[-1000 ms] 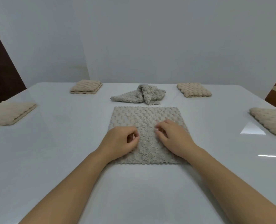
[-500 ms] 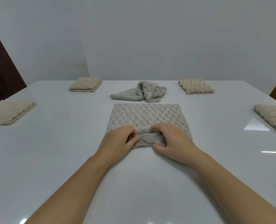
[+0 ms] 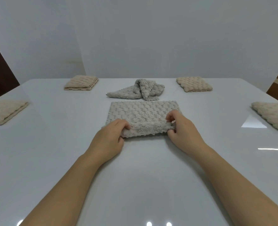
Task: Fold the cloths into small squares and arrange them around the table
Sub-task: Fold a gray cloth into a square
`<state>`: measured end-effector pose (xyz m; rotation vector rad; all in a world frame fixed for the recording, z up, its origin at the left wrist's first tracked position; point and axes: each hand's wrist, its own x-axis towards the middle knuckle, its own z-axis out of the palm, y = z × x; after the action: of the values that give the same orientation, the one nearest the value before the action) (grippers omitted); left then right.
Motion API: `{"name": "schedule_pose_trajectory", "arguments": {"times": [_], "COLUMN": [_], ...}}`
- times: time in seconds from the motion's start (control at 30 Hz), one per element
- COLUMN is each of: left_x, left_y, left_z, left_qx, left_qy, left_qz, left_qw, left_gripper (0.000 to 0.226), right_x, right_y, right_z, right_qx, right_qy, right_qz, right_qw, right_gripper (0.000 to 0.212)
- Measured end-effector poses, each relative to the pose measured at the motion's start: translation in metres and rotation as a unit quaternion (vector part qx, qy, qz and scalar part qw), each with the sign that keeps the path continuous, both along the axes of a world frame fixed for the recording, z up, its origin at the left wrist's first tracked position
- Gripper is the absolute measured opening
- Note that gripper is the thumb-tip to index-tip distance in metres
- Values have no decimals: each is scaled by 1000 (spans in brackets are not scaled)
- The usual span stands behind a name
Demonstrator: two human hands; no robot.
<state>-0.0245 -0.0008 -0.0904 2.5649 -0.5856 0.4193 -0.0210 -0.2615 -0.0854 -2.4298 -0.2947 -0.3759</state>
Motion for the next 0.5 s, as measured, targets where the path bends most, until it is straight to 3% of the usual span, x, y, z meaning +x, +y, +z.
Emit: {"name": "schedule_pose_trajectory", "arguments": {"times": [0.2, 0.37, 0.5], "left_x": [8, 14, 17], "left_y": [16, 19, 24], "left_z": [1, 1, 1], "left_qx": [-202, -297, -352], "left_qy": [50, 69, 75], "left_qz": [97, 143, 158], "left_qw": [973, 942, 920], "left_gripper": [30, 13, 19], "right_x": [2, 5, 8], "right_y": [-11, -18, -22], "right_z": [2, 2, 3], "right_qx": [190, 259, 297], "right_qy": [1, -5, -18], "right_qz": [-54, -62, -67], "right_qw": [980, 964, 952], "right_gripper": [26, 40, 43]}}
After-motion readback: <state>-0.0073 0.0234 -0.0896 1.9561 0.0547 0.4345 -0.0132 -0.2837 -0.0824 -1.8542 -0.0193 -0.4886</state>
